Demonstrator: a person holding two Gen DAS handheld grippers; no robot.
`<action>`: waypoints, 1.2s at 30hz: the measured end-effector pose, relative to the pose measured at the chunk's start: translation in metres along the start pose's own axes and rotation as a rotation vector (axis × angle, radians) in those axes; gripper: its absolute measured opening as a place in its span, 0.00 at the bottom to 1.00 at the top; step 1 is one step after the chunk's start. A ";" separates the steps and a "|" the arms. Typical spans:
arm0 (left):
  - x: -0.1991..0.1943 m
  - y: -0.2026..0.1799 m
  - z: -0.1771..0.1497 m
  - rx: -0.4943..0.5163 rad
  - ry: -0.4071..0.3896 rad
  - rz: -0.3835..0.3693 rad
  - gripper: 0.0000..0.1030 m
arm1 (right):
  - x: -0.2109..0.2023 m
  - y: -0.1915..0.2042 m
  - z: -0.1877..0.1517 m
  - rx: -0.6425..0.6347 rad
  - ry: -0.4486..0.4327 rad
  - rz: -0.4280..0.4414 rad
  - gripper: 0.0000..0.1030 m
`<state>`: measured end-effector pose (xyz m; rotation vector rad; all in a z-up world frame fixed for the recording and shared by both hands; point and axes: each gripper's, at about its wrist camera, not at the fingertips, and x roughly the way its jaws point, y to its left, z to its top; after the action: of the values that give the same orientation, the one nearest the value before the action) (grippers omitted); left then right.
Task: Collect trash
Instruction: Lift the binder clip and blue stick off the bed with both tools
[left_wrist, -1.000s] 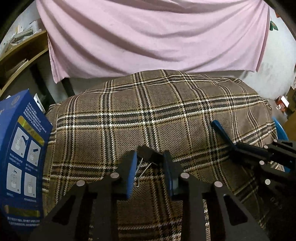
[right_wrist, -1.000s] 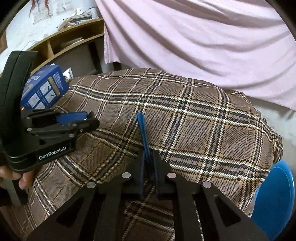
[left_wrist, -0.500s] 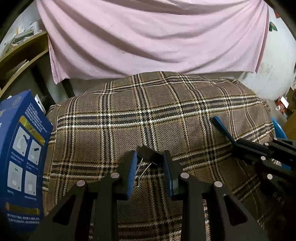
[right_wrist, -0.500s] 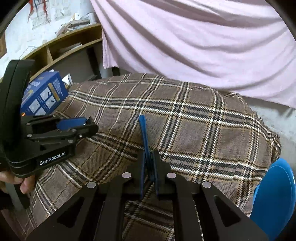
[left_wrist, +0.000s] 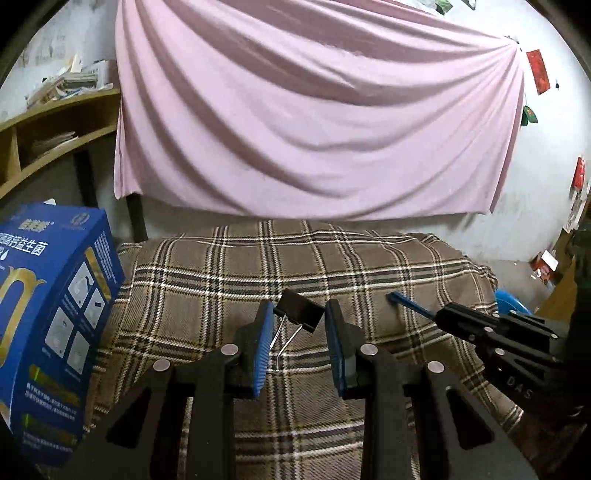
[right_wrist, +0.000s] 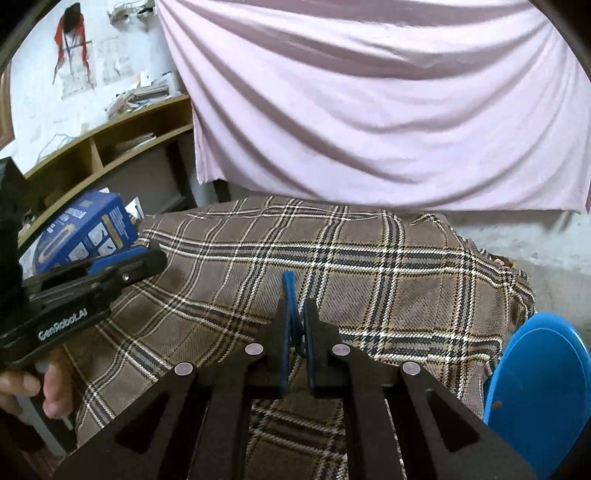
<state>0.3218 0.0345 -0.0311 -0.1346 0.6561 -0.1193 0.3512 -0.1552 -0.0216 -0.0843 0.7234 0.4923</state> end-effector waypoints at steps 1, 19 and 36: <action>-0.001 -0.002 0.000 -0.003 0.003 -0.001 0.23 | 0.000 0.000 0.000 0.002 -0.001 0.000 0.05; -0.017 -0.008 -0.001 -0.010 0.025 -0.010 0.23 | -0.022 0.001 -0.004 0.010 -0.063 0.018 0.04; 0.010 0.013 -0.011 -0.080 0.156 -0.016 0.23 | 0.044 0.002 0.001 -0.041 0.202 -0.041 0.26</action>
<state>0.3239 0.0448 -0.0482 -0.2090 0.8156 -0.1196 0.3788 -0.1355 -0.0492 -0.1890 0.9079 0.4635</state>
